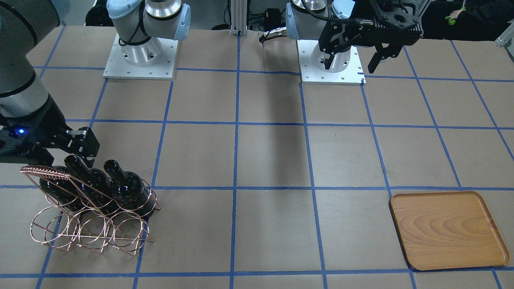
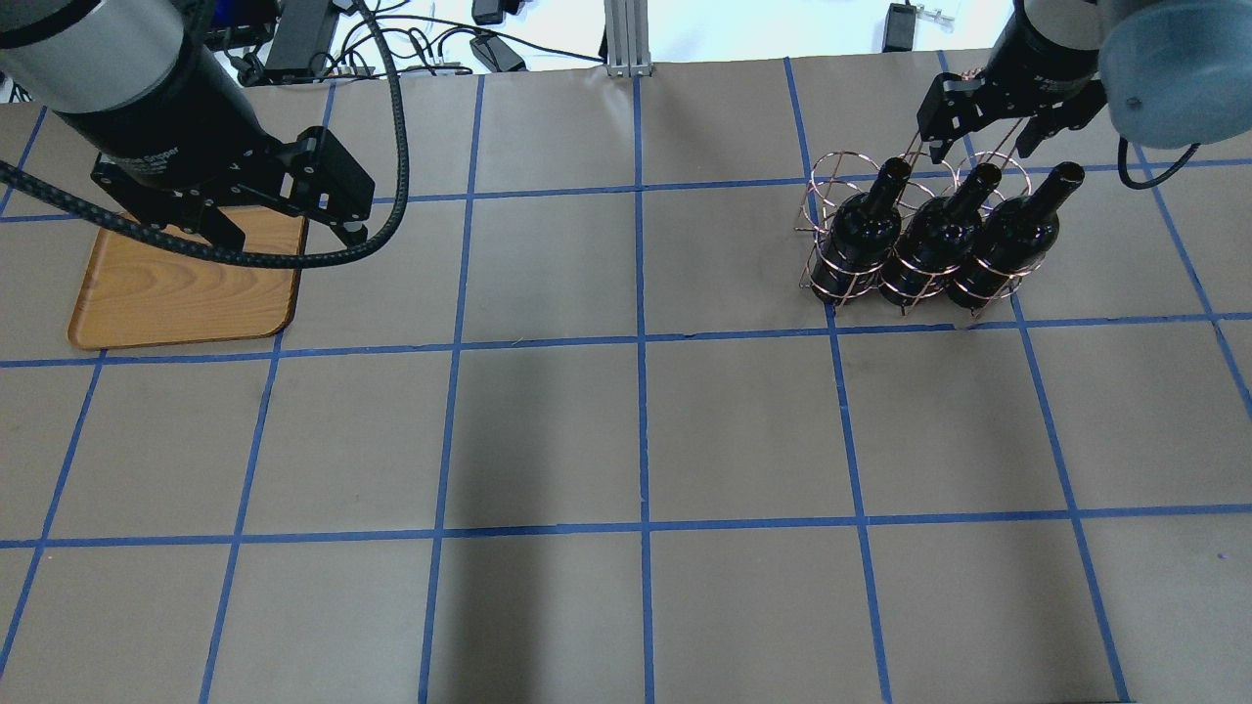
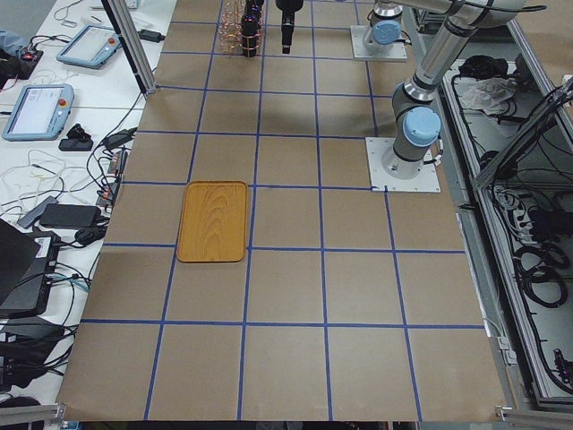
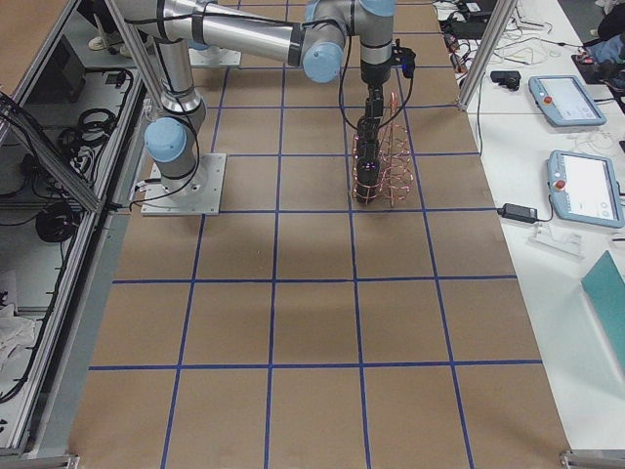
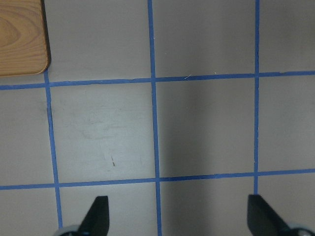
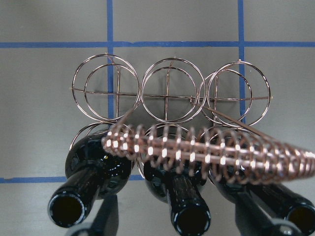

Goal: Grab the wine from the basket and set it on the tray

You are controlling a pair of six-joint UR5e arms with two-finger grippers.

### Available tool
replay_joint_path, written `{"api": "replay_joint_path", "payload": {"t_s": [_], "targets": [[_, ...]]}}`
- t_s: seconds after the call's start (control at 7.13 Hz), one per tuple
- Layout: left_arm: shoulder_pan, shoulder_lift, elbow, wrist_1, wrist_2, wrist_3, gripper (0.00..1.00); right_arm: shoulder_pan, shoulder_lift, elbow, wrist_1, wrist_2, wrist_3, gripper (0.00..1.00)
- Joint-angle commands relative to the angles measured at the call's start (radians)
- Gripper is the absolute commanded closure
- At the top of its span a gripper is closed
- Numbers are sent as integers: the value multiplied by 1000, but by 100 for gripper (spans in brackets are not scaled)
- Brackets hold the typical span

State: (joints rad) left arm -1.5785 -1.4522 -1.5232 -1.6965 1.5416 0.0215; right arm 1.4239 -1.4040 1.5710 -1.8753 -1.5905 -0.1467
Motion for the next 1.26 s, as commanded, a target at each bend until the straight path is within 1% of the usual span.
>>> {"api": "replay_joint_path", "payload": {"t_s": [0.0,0.14,0.56,0.7,0.84,0.98,1.12], "targets": [[0,0,0,0,0,0,0,-2,23,3,13,-8,-1,15],[0,1,0,0,0,0,0,-2,23,3,48,-6,-1,17],[0,0,0,0,0,0,0,-2,26,3,70,-9,-1,18],[0,0,0,-2,0,-2,0,-2,43,3,70,-9,-7,24],[0,0,0,-2,0,0,0,-5,55,1,70,-11,-25,27],[0,0,0,-2,2,0,0,-8,59,1,68,-11,-27,27],[0,0,0,-2,2,0,0,-8,59,1,71,-14,-25,31]]}}
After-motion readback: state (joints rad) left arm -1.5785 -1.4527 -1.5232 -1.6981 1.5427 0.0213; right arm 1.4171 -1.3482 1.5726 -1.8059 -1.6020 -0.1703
